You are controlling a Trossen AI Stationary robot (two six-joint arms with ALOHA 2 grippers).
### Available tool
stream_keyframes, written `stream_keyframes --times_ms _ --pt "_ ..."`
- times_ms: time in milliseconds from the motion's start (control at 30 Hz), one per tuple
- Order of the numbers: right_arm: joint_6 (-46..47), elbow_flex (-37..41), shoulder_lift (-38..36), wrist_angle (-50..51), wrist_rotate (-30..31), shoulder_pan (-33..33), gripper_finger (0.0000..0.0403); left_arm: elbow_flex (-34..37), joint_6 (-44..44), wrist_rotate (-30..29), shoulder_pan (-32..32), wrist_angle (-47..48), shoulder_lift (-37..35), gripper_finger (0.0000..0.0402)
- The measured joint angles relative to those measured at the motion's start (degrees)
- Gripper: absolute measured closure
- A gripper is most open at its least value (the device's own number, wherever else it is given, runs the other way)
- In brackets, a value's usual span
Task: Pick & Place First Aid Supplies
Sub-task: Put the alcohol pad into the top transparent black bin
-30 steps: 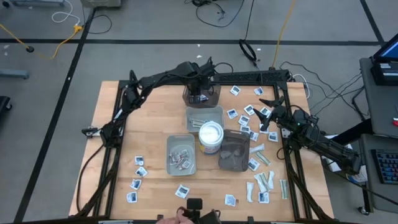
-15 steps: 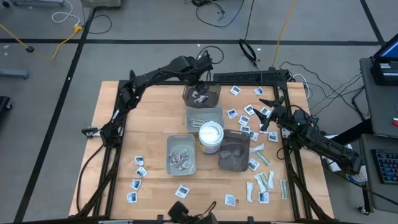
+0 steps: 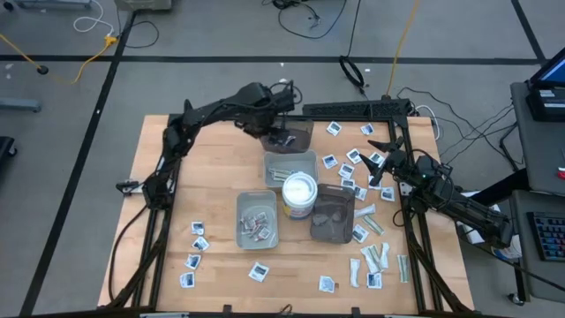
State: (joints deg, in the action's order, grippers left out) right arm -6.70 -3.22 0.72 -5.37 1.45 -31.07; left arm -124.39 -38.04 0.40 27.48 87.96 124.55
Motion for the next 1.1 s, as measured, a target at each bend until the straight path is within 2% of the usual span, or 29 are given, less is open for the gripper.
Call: stream_keyframes --times_ms 267,633,900,1100 --pt "-0.02 -0.01 0.01 -0.01 0.00 0.00 0.0140 15.80 -4.83 0.86 -5.46 -5.69 -10.52 0.0164" --pt "0.00 -0.01 0.01 -0.01 0.00 0.00 0.0140 38.83 -15.86 4.12 -14.75 -8.82 -26.21 0.0134" --pt "0.00 -0.01 0.01 -0.01 0.00 0.00 0.0140 50.05 -26.79 4.32 -22.98 -9.07 -35.34 0.0138" --pt "0.00 0.00 0.00 -0.01 0.00 0.00 0.0140 56.38 -35.56 6.81 -30.22 -9.22 -40.63 0.0150"
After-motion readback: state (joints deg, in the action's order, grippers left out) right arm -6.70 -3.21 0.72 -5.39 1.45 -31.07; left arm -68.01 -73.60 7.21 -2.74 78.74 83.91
